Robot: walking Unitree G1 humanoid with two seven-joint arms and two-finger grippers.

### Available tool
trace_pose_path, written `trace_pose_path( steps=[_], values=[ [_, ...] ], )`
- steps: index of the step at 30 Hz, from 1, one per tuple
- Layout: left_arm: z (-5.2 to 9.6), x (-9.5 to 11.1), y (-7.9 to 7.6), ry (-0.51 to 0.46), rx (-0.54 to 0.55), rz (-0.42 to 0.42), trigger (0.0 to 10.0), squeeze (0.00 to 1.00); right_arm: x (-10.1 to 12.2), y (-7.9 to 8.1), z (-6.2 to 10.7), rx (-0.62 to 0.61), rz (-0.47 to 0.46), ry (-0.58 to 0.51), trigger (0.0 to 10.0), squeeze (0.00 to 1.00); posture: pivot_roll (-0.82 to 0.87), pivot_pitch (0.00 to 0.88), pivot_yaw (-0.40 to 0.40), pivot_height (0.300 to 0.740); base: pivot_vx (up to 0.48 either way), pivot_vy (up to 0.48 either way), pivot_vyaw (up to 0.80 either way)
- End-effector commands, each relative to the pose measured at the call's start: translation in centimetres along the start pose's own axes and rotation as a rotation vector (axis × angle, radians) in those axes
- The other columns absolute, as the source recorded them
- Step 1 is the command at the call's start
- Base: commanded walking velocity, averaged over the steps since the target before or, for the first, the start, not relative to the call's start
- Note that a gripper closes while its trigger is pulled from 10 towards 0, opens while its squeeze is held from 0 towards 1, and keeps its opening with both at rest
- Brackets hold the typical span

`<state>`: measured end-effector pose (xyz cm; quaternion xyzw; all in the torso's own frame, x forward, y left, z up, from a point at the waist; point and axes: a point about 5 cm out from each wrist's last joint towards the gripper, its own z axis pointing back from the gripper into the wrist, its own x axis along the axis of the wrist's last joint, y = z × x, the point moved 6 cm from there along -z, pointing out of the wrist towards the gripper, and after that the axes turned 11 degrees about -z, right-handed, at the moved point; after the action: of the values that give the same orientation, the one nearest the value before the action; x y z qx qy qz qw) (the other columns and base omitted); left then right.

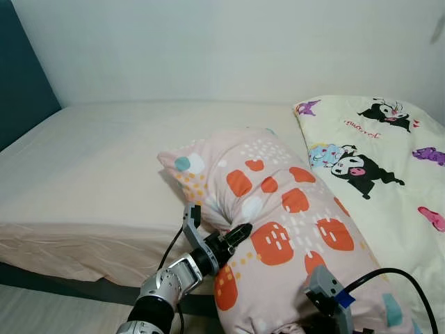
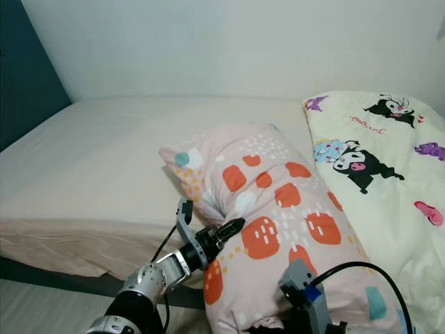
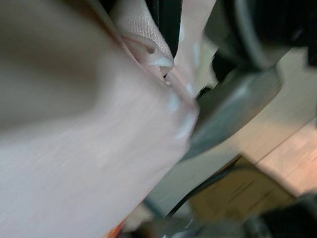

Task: Clean up the room

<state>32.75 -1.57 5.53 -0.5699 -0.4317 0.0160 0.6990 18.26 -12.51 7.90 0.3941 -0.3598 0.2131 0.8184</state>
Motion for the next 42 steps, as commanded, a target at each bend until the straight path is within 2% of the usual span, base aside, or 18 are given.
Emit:
trace_pose_path(
  steps=[1, 8, 9, 12, 13, 18, 19, 20, 26, 28, 29, 31, 32, 33, 35, 39, 41, 42],
  values=[
    [-3.1, -3.0, -4.2, 0.073, -0.129, 0.080, 0.0, 0.00, 1.5, 0.0, -0.4, -0.004, 0.050, -0.064, 0.0, 0.00, -0.20, 0.036, 0.049, 0.461, 0.000, 0.000, 0.00],
    [-2.8, -2.7, -4.3, 0.069, -0.152, 0.085, 0.0, 0.00, 4.5, -1.4, -1.5, -0.082, 0.053, -0.210, 0.0, 0.00, -0.19, 0.025, 0.047, 0.461, 0.000, 0.000, 0.00],
    [-2.7, -2.6, -4.3, 0.062, -0.154, 0.084, 0.0, 0.00, 5.4, -1.9, -1.8, -0.116, 0.038, -0.262, 2.3, 0.00, -0.19, 0.020, 0.046, 0.461, 0.000, 0.000, 0.00],
    [-2.7, -2.4, -4.3, 0.055, -0.153, 0.083, 0.0, 0.00, 6.3, -2.6, -1.9, -0.152, 0.018, -0.315, 2.3, 0.00, -0.19, 0.017, 0.045, 0.461, 0.000, 0.000, 0.00],
    [-2.7, -2.1, -4.1, 0.048, -0.149, 0.080, 0.0, 0.00, 6.9, -3.2, -2.2, -0.187, 0.000, -0.347, 10.0, 0.00, -0.19, 0.007, 0.043, 0.461, 0.000, 0.000, 0.00],
    [-2.7, -1.8, -4.0, 0.040, -0.144, 0.078, 0.0, 0.00, 7.6, -3.8, -2.5, -0.223, -0.018, -0.377, 10.0, 0.00, -0.19, 0.005, 0.042, 0.461, 0.000, 0.000, 0.00],
    [-2.6, -1.6, -3.9, 0.035, -0.141, 0.076, 0.0, 0.00, 7.9, -4.2, -2.5, -0.215, -0.085, -0.422, 10.0, 0.00, -0.19, 0.000, 0.041, 0.461, 0.000, 0.000, 0.00],
    [-2.6, -1.4, -3.8, 0.028, -0.139, 0.071, 0.0, 0.00, 7.5, -3.8, -2.5, -0.174, -0.090, -0.403, 10.0, 1.00, -0.18, 0.000, 0.040, 0.461, 0.000, 0.000, 0.00],
    [-2.7, -0.9, -3.7, 0.016, -0.137, 0.064, 0.0, 0.00, 6.7, -2.4, -2.0, -0.076, -0.050, -0.349, 10.0, 1.00, -0.18, 0.000, 0.040, 0.461, 0.000, 0.000, 0.00],
    [-2.6, -0.4, -3.5, 0.006, -0.131, 0.058, 0.0, 0.00, 7.3, 0.3, 0.2, 0.089, -0.007, -0.351, 10.0, 1.00, -0.18, 0.000, 0.040, 0.461, 0.000, 0.000, 0.00],
    [-2.6, -0.4, -3.5, 0.006, -0.131, 0.058, 0.0, 0.00, 7.3, 0.3, 0.2, 0.089, -0.007, -0.351, 10.0, 1.00, -0.18, 0.000, 0.040, 0.461, 0.000, 0.000, 0.00],
    [-2.5, -0.1, -3.3, -0.002, -0.125, 0.053, 0.0, 0.00, 8.3, 3.1, 1.9, 0.235, 0.020, -0.385, 10.0, 1.00, -0.18, 0.000, 0.037, 0.461, 0.000, 0.000, 0.00],
    [-2.5, -0.1, -3.2, -0.003, -0.124, 0.053, 0.0, 0.00, 8.7, 3.9, 2.2, 0.273, 0.023, -0.406, 10.0, 1.00, -0.18, 0.000, 0.037, 0.461, 0.000, 0.000, 0.00],
    [-2.5, -0.1, -3.2, -0.003, -0.124, 0.053, 0.0, 0.00, 8.7, 3.9, 2.2, 0.273, 0.023, -0.406, 10.0, 1.00, -0.18, 0.000, 0.037, 0.461, 0.000, 0.000, 0.00],
    [-2.4, 0.1, -3.1, -0.007, -0.121, 0.050, 0.0, 0.00, 10.2, 5.6, 3.0, 0.371, 0.015, -0.486, 10.0, 1.00, -0.18, 0.000, 0.036, 0.461, 0.000, 0.000, 0.00],
    [-2.4, 0.1, -3.1, -0.009, -0.120, 0.050, 0.0, 0.00, 10.7, 6.0, 3.3, 0.402, 0.008, -0.517, 10.0, 1.00, -0.18, 0.000, 0.036, 0.461, 0.000, 0.000, 0.00],
    [-2.2, 0.4, -2.9, -0.019, -0.113, 0.041, 0.0, 0.00, 13.1, 6.2, 4.0, 0.467, -0.079, -0.683, 10.0, 0.97, -0.18, 0.000, 0.037, 0.471, 0.000, 0.000, 0.00],
    [-2.2, 0.4, -2.9, -0.019, -0.113, 0.041, 0.0, 0.00, 13.1, 6.2, 4.0, 0.467, -0.079, -0.683, 10.0, 0.97, -0.18, 0.000, 0.037, 0.471, 0.000, 0.000, 0.00]
  ],
)
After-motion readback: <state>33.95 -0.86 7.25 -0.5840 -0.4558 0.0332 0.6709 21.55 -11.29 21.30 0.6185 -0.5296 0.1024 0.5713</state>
